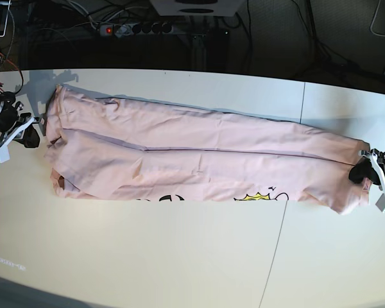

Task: Fold the T-shirt properly
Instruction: 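Lift the strip end with the left gripper and fold it toward the right gripper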

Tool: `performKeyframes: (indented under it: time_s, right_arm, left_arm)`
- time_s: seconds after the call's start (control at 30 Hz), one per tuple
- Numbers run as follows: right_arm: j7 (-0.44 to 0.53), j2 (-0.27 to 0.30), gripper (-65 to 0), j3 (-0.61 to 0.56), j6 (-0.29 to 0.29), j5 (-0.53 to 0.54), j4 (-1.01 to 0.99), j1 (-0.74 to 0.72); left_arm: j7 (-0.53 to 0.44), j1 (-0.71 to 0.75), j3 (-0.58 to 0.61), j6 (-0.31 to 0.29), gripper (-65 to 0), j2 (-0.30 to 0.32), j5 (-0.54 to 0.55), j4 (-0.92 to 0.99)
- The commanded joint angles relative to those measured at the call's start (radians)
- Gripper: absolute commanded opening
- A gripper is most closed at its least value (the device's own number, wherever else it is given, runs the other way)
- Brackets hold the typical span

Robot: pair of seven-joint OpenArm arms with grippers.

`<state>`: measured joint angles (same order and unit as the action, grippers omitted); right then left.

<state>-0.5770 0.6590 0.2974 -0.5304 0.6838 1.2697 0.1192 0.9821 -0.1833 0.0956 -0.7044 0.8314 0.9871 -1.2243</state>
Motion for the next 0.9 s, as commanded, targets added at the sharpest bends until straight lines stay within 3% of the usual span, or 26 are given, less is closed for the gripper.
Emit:
performKeyframes:
  time_s: [0.0,0.13,0.4,0.67,0.87]
  right_arm:
    - [0.019,0.026,-65.0,0.012,-0.042,0.012,0.015,-0.011]
    - [0.019,0.026,-65.0,0.012,-0.042,0.012,0.015,-0.011]
    - [0.019,0.026,-65.0,0.012,-0.042,-0.023,0.015,-0.011]
    - [0.020,0.026,-65.0,0.012,-0.042,-0.036,0.015,-0.011]
    - [0.019,0.026,-65.0,0.012,-0.042,-0.037,0.015,-0.011]
  left_arm:
    - [0.008,-0.021,-0.012,0.006,-65.0,0.022,0.030,-0.046]
    - [0.055,0.005,-0.012,0.006,-65.0,0.008,0.061,-0.205]
    - [0.003,0.103,-0.012,0.006,-65.0,-0.100,-0.116,-0.553]
    - [-0.014,0.105,-0.001,0.018,-65.0,-0.272,-0.236,-0.609]
    - [-0.025,0.100,0.153,0.050,-65.0,-0.352,-0.412,-0.652]
